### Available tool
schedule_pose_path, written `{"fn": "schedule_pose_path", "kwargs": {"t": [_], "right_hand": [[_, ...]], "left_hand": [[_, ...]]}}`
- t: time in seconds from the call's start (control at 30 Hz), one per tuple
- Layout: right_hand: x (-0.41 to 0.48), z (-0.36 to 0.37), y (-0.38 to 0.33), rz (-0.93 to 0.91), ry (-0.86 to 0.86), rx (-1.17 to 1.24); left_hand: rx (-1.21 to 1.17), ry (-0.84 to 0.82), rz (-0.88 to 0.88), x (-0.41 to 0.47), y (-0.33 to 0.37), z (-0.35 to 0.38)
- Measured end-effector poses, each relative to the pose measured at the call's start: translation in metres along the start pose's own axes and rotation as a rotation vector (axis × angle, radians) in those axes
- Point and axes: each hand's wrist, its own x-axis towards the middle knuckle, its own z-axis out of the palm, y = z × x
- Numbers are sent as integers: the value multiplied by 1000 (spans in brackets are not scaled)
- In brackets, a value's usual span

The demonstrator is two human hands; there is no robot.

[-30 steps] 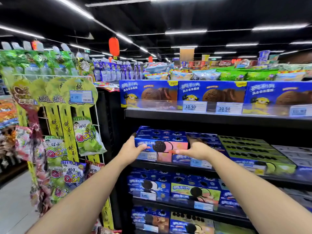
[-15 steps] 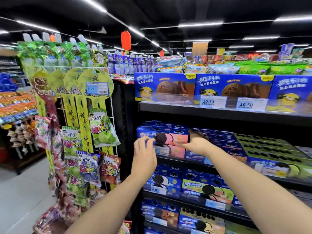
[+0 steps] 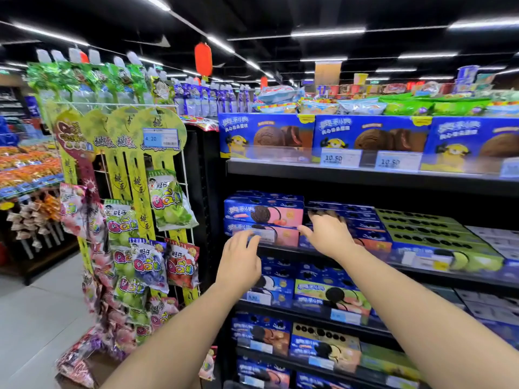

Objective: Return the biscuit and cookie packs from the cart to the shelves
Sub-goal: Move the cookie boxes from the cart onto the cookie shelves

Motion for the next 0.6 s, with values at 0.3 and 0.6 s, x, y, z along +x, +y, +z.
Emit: {"fn": "schedule_pose_path", "kwargs": {"t": [0.3, 0.6], "right_hand": [[-132, 8, 49, -8, 52, -76], [-323, 98, 153, 194, -298, -13]], "left_hand": [[-178, -66, 190, -46, 97, 12], [-303, -332, 376, -175, 204, 97]]}}
